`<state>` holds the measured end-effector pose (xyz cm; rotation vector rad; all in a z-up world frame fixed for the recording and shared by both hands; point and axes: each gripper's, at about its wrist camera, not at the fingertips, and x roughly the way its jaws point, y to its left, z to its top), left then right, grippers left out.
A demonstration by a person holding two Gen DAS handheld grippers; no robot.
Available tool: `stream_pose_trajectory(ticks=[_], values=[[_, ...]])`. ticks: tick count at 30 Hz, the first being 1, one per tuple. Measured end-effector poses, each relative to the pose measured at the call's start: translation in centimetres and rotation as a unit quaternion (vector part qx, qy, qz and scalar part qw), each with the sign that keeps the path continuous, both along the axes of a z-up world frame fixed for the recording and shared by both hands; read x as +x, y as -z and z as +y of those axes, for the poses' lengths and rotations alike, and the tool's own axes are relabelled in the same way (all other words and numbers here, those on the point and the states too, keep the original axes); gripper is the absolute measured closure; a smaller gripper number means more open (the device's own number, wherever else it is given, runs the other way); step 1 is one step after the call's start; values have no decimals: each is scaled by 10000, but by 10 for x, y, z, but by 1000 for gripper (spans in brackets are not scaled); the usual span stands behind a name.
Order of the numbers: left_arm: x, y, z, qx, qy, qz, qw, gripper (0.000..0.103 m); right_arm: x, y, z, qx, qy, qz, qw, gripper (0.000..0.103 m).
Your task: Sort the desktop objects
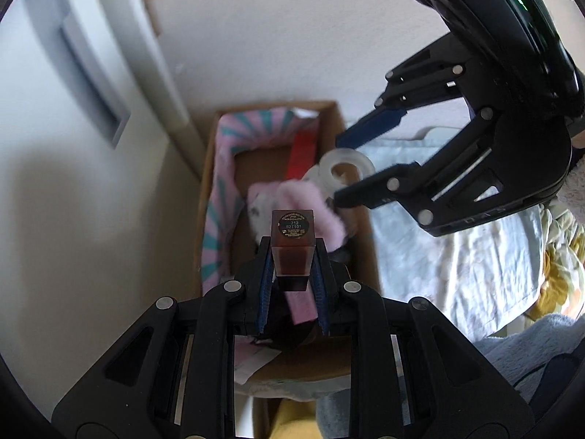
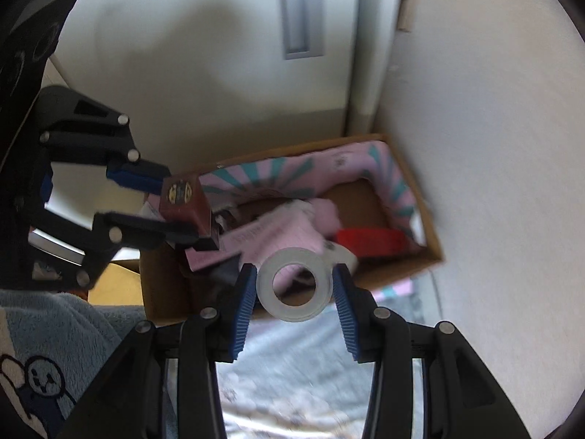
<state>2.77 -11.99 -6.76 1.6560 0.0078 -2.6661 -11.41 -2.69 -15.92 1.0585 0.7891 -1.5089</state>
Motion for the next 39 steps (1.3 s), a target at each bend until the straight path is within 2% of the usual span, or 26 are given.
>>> stream_pose_trajectory(ticks=[6, 9, 10, 11, 12, 13, 14, 17, 24, 31, 33, 34, 39], values=[[5, 7, -4, 97, -70, -80, 9999, 85, -2, 15, -26, 155, 50, -58, 9999, 64], [0, 12, -2, 140, -31, -191, 9997, 83, 1, 18, -35, 295, 47, 65, 9995, 64], [-1, 13, -2, 100, -100, -250, 9996, 72, 1, 21, -38, 430, 87, 143, 9989, 64], [-3, 18, -1, 49, -138, -267, 9995, 58, 2, 21, -38, 506, 116, 183, 9985, 59], [-5, 20, -1, -7, -159, -266, 9995, 10, 0, 24, -38, 641, 189, 210, 9975, 45], [-4, 23, 0, -397, -231, -299, 9985, 0, -1, 27, -38, 709, 254, 199, 9970, 35], [-3, 23, 1, -468, -179, -230, 9985, 0, -3, 26, -34, 640, 285, 171, 9974, 21], [0, 22, -2, -30, -88, -105, 9999, 0, -11, 21, -23, 417, 591, 190, 9972, 0], [-8, 19, -3, -192, -99, 35, 9998, 0, -21, 13, -2, 368, 1052, 238, 9935, 0], [-18, -11, 5, 82, 102, 300, 9995, 0, -18, -8, 26, 359, 1567, 360, 9863, 0], [-27, -17, 12, 437, 265, 132, 9986, 0, -16, -17, 40, 428, 1836, 473, 9809, 0], [-32, -21, 17, 497, 295, 114, 9983, 0, -16, -21, 46, 445, 1959, 497, 9784, 0], [-42, -46, 48, 251, 444, 495, 9975, 0, -15, -45, 95, 398, 2904, 330, 9555, 0]])
